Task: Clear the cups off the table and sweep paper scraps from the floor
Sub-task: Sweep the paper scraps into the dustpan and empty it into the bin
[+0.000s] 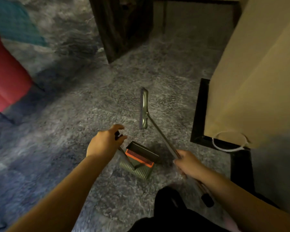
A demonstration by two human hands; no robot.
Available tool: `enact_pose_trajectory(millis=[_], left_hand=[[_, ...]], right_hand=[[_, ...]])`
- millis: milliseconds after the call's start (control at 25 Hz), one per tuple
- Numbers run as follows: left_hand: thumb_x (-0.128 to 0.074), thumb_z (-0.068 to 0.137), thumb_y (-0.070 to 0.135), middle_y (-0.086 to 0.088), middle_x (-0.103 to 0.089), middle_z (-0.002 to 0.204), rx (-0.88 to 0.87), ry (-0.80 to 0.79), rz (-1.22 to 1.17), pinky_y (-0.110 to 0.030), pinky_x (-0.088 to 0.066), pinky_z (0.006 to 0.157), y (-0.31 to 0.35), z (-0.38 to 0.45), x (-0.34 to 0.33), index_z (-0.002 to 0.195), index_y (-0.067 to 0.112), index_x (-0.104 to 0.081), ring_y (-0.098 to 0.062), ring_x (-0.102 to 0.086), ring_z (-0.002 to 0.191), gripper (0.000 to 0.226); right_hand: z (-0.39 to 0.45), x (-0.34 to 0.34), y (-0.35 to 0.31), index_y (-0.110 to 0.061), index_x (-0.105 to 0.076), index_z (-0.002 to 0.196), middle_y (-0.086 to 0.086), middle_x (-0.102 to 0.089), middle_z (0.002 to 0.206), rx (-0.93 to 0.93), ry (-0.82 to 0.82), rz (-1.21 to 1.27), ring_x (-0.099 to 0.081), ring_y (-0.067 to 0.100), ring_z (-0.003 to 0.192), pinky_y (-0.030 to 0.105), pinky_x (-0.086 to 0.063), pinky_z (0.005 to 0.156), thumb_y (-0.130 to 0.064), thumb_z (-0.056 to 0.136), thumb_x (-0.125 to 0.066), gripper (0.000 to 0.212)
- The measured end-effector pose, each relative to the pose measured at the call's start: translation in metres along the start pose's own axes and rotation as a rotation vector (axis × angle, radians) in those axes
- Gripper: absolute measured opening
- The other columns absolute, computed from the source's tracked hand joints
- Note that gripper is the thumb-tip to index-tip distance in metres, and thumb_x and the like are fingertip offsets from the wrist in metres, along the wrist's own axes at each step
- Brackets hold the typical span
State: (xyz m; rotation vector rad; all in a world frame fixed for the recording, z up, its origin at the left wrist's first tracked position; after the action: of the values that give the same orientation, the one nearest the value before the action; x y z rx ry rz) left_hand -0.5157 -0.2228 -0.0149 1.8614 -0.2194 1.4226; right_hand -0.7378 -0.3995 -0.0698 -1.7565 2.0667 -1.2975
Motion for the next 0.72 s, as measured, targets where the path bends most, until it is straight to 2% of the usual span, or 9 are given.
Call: enact_pose_trajectory(millis=[80,160,280,360,520,720], left_hand=[[-0.062,0.091,0.044,0.002,-0.070,0.102,0.070,0.020,-0.030,-0.032,-0.054,0.068,-0.008,0.036,0.002,0.121,0.038,-0.058,-0.020,-0.065,0.084,0.031],[-0.062,0.090,0.044,0.003,-0.071,0.100,0.148,0.061,-0.070,-0.030,-0.054,0.066,-0.016,0.063,0.011,0.116,0.038,-0.061,-0.018,-0.066,0.084,0.026],[-0.064,0.089,0.044,0.008,-0.068,0.081,0.249,0.174,-0.100,-0.022,-0.044,0.051,-0.036,0.103,0.031,0.106,0.038,-0.065,-0.010,-0.060,0.066,0.018],[-0.065,0.089,0.043,0.012,-0.064,0.071,0.309,0.234,-0.133,-0.023,-0.045,0.048,-0.052,0.125,0.042,0.100,0.036,-0.068,-0.007,-0.058,0.060,0.013],[-0.065,0.089,0.040,0.011,-0.067,0.072,0.434,0.285,-0.262,-0.034,-0.053,0.054,-0.105,0.183,0.052,0.094,0.032,-0.071,-0.009,-0.061,0.060,0.010],[-0.066,0.090,0.038,0.011,-0.068,0.073,0.526,0.326,-0.324,-0.028,-0.050,0.053,-0.182,0.285,0.085,0.093,0.032,-0.071,-0.004,-0.061,0.061,0.009]], right_hand=[[0.049,0.010,-0.028,-0.021,-0.054,0.131,0.004,-0.062,0.070,-0.005,-0.043,-0.034,-0.059,0.016,0.055,0.025,-0.048,0.048,-0.010,0.093,-0.054,0.039],[0.090,0.015,-0.057,-0.025,-0.053,0.131,0.002,-0.060,0.064,0.007,-0.097,-0.045,-0.056,0.011,0.047,0.023,-0.044,0.043,-0.010,0.092,-0.054,0.041],[0.149,0.015,-0.108,-0.026,-0.052,0.127,0.000,-0.053,0.053,0.039,-0.155,-0.068,-0.047,0.007,0.031,0.018,-0.038,0.035,-0.008,0.093,-0.052,0.039],[0.186,0.006,-0.142,-0.025,-0.052,0.127,-0.002,-0.051,0.049,0.063,-0.185,-0.101,-0.044,0.007,0.029,0.018,-0.035,0.034,-0.006,0.092,-0.051,0.039],[0.266,-0.021,-0.211,-0.019,-0.049,0.133,0.003,-0.047,0.056,0.074,-0.253,-0.146,-0.039,0.007,0.029,0.019,-0.033,0.035,-0.003,0.093,-0.047,0.043],[0.356,-0.060,-0.316,-0.018,-0.044,0.139,0.005,-0.048,0.059,0.052,-0.289,-0.214,-0.041,0.008,0.032,0.017,-0.033,0.033,-0.004,0.093,-0.048,0.048]])
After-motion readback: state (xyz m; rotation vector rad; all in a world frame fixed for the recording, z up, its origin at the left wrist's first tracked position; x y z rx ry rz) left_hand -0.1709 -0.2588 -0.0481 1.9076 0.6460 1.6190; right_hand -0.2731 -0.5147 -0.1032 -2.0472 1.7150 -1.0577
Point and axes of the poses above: each hand's wrist, its own z-axis towards the middle knuckle, its own x-axis out of the back of the hand, y = z × x, the point moved 3 cm from there along z, towards the middle knuckle
